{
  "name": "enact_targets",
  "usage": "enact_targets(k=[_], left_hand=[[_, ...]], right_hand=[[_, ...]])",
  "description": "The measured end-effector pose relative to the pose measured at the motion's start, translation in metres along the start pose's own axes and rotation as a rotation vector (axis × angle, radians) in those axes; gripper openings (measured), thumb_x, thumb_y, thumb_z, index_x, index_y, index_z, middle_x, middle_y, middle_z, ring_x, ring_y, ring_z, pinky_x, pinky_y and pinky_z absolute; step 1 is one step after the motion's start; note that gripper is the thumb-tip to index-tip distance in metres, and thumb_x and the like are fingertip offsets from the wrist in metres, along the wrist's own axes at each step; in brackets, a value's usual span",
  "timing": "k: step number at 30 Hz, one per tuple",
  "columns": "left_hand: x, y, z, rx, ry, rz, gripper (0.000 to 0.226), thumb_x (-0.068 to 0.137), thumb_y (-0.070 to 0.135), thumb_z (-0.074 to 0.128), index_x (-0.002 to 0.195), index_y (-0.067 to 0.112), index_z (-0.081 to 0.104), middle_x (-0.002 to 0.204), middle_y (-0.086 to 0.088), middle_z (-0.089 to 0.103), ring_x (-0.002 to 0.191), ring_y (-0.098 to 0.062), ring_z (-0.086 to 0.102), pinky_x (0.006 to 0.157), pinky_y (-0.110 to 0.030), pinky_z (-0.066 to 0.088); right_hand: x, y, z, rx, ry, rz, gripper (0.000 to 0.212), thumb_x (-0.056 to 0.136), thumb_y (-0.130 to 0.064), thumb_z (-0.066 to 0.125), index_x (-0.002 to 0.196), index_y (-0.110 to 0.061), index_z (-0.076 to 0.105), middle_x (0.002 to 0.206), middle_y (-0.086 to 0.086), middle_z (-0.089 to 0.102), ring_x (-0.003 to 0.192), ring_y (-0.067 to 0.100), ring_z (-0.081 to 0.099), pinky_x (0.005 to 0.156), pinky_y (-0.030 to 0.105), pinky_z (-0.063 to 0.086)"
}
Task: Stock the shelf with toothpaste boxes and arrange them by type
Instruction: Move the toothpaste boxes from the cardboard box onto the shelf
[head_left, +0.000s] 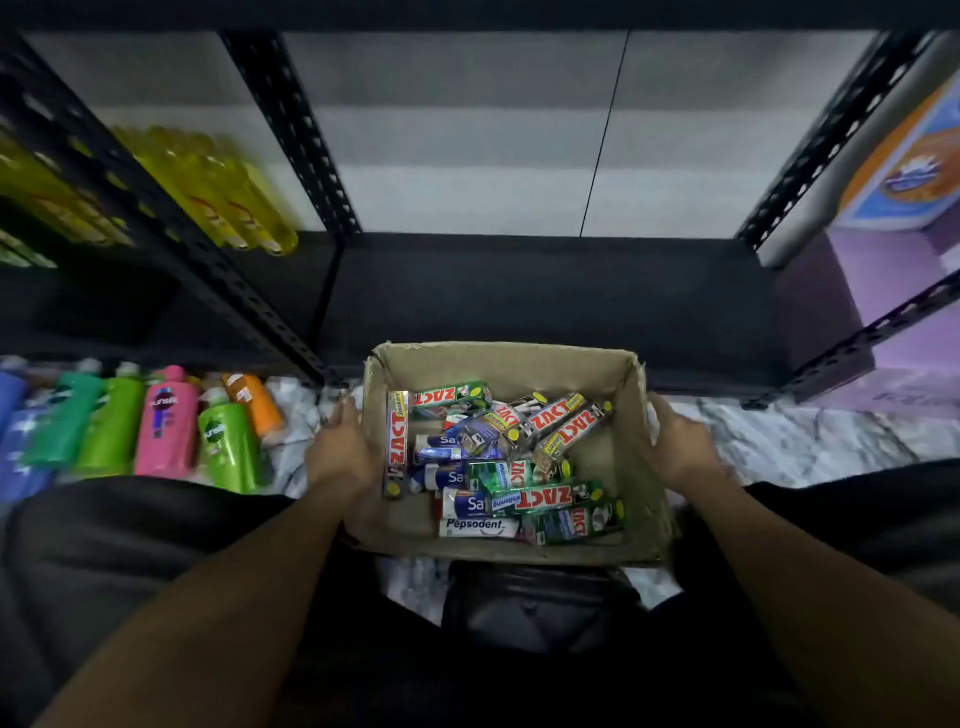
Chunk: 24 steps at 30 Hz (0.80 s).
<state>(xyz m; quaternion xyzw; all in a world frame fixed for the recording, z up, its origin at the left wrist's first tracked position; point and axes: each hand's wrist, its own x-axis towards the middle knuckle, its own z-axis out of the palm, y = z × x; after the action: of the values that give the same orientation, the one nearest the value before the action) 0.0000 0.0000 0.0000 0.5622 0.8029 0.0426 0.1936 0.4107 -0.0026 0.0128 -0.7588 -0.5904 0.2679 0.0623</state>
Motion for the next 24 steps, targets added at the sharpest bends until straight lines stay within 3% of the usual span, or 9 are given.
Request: enact_targets(k=[3, 6, 10, 13, 17, 21, 24], left_hand=[[0.0, -0.016, 0.008, -0.191, -0.087, -0.107, 0.071, 0.091, 0.038, 0.062, 0.152, 0.018, 0.03, 0.135, -0.02, 0.058, 0.118, -0.041, 0.058, 0.095, -0.044, 0.048], [0.001, -0.025, 0.017, -0.284, -0.148, -0.131, 0.065, 0.083, 0.055, 0.051, 0.143, 0.031, 0.045, 0.124, -0.012, 0.068, 0.114, -0.036, 0.062, 0.095, -0.04, 0.049], [0.001, -0.029, 0.022, -0.294, -0.116, -0.1, 0.067, 0.078, 0.058, 0.042, 0.142, 0.039, 0.047, 0.119, -0.012, 0.07, 0.112, -0.036, 0.063, 0.095, -0.044, 0.051], [-0.002, -0.026, 0.018, -0.289, -0.115, -0.042, 0.064, 0.079, 0.054, 0.046, 0.142, 0.041, 0.047, 0.114, -0.01, 0.073, 0.109, -0.033, 0.066, 0.092, -0.045, 0.053], [0.006, -0.023, 0.019, -0.269, -0.097, -0.005, 0.064, 0.075, 0.044, 0.049, 0.138, 0.035, 0.055, 0.105, -0.008, 0.076, 0.101, -0.032, 0.069, 0.085, -0.043, 0.057], [0.01, -0.001, 0.017, -0.186, -0.092, 0.047, 0.044, 0.087, 0.02, 0.061, 0.131, 0.025, 0.064, 0.102, -0.014, 0.075, 0.098, -0.033, 0.069, 0.083, -0.037, 0.056], [0.01, 0.012, 0.02, -0.182, -0.117, 0.108, 0.046, 0.086, 0.016, 0.058, 0.131, 0.025, 0.064, 0.102, -0.011, 0.076, 0.094, -0.03, 0.071, 0.081, -0.038, 0.058]], right_hand=[[0.006, 0.011, 0.009, 0.012, -0.045, 0.067, 0.071, 0.091, -0.044, 0.059, 0.152, -0.032, 0.025, 0.121, 0.015, 0.067, 0.103, 0.037, 0.064, 0.082, 0.039, 0.051], [0.003, 0.026, 0.024, 0.117, -0.066, 0.12, 0.077, 0.089, -0.035, 0.069, 0.153, -0.031, 0.026, 0.122, 0.013, 0.068, 0.111, 0.034, 0.063, 0.088, 0.035, 0.047], [0.005, 0.042, 0.037, 0.11, -0.095, 0.075, 0.071, 0.091, -0.032, 0.065, 0.152, -0.03, 0.03, 0.108, 0.014, 0.073, 0.097, 0.036, 0.067, 0.071, 0.029, 0.043], [0.009, 0.048, 0.044, 0.106, -0.089, 0.084, 0.063, 0.093, -0.027, 0.059, 0.151, -0.03, 0.034, 0.099, 0.016, 0.074, 0.09, 0.039, 0.066, 0.067, 0.028, 0.041], [0.01, 0.053, 0.033, 0.19, -0.056, 0.136, 0.056, 0.092, -0.019, 0.057, 0.145, -0.032, 0.044, 0.1, 0.015, 0.074, 0.091, 0.037, 0.066, 0.08, 0.037, 0.052], [0.008, 0.06, 0.02, 0.201, -0.022, 0.164, 0.053, 0.09, -0.02, 0.054, 0.14, -0.038, 0.05, 0.095, 0.009, 0.076, 0.087, 0.029, 0.066, 0.081, 0.037, 0.055], [0.002, 0.071, 0.009, 0.206, 0.034, 0.193, 0.053, 0.087, -0.015, 0.056, 0.136, -0.036, 0.055, 0.094, 0.011, 0.075, 0.086, 0.029, 0.064, 0.082, 0.035, 0.053]])
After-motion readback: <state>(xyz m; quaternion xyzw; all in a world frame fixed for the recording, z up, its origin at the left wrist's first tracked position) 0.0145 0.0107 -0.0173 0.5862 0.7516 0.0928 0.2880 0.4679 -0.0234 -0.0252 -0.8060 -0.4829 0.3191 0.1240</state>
